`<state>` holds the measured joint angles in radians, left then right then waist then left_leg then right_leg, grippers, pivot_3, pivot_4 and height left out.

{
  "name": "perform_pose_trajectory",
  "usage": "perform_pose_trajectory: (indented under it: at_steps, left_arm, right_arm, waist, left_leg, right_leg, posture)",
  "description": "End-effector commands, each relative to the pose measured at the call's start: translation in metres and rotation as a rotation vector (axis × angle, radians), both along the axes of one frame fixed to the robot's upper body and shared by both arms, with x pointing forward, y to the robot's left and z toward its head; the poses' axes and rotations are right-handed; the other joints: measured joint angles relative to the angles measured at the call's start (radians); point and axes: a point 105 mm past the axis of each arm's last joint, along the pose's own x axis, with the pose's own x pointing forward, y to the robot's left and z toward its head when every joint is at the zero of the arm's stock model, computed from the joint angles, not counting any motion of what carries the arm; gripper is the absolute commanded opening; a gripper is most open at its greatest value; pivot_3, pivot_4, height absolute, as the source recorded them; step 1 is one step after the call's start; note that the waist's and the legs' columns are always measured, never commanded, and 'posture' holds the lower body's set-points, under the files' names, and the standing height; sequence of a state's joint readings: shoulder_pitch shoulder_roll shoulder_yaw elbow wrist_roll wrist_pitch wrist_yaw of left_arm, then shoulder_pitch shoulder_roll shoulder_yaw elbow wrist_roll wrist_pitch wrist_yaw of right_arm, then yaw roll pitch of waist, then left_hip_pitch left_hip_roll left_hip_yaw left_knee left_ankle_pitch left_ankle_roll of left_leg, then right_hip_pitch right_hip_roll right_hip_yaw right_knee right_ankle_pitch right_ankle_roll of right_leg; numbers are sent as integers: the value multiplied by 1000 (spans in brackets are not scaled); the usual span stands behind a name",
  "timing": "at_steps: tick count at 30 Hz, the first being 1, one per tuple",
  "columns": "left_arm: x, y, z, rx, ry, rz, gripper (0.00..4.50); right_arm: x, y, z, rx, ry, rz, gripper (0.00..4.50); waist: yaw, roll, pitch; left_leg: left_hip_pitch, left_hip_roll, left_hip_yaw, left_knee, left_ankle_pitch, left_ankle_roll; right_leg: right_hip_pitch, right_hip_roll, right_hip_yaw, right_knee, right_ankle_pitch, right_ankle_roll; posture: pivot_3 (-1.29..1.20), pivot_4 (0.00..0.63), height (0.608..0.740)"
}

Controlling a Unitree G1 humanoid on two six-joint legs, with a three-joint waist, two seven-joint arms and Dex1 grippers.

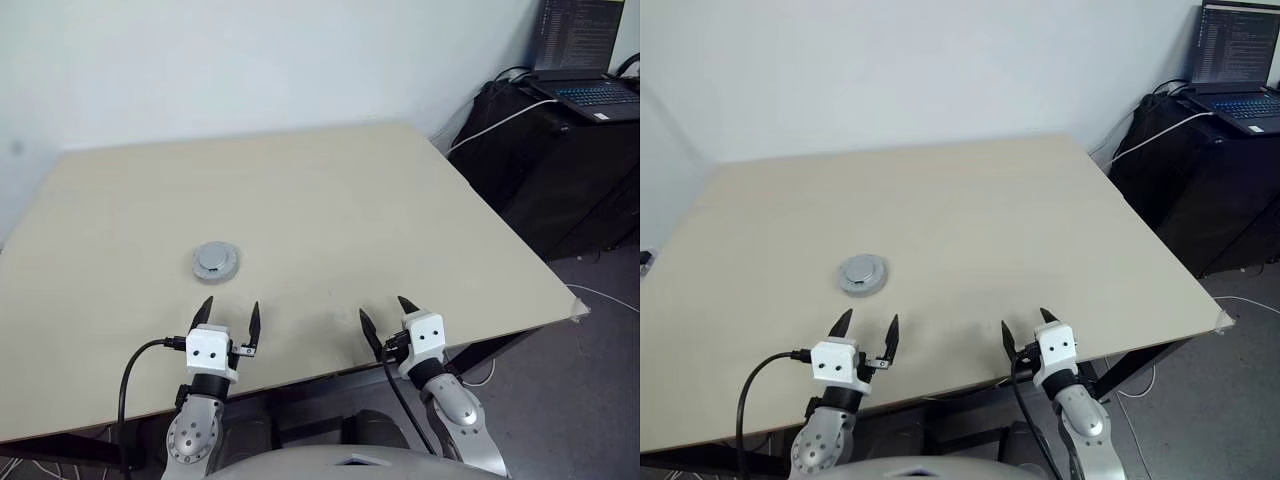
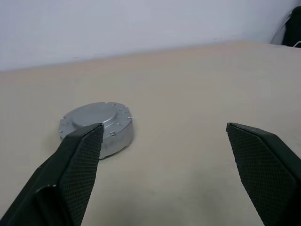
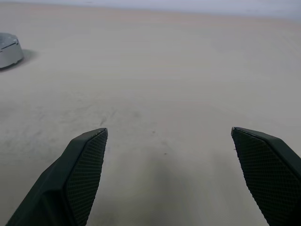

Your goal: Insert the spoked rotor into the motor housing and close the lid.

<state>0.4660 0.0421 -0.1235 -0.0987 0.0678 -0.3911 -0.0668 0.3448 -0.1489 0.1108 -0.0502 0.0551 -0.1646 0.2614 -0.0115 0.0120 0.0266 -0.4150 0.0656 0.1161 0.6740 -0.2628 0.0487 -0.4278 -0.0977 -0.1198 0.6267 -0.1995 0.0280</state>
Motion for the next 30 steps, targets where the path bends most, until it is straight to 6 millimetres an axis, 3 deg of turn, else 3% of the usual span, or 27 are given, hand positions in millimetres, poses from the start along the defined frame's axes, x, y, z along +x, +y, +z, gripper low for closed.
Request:
perform_pose_trajectory:
  at_steps: [1,7,18,30]
  left_arm:
    - [5,-8,14,5,-48,-37,4428]
    - [8,-13,20,-4,-58,-62,4428]
    - [7,-6,12,2,-42,-56,4428]
    - [9,-16,30,-3,-63,-63,4428]
  right_arm:
    - [4,-2,8,10,-34,-11,4500]
    - [4,1,16,2,-64,-13,4500]
    - [11,7,20,13,-61,-4,4500]
    - [11,9,16,9,-60,3,4500]
  waist:
    - [0,0,0]
    - [0,0,0]
    - [0,1,-1]
    - [0,1,-2]
  left_leg:
    - [0,0,0,0,0,0]
    - [0,0,0,0,0,0]
    - [1,0,0,1,0,0]
    - [1,0,0,1,0,0]
  right_leg:
    - [0,0,0,0,0,0]
    - [0,0,0,0,0,0]
    - [1,0,0,1,0,0]
    - [1,0,0,1,0,0]
  posture:
    - [0,0,740]
    - [0,0,740]
    - [0,0,740]
    - [0,0,740]
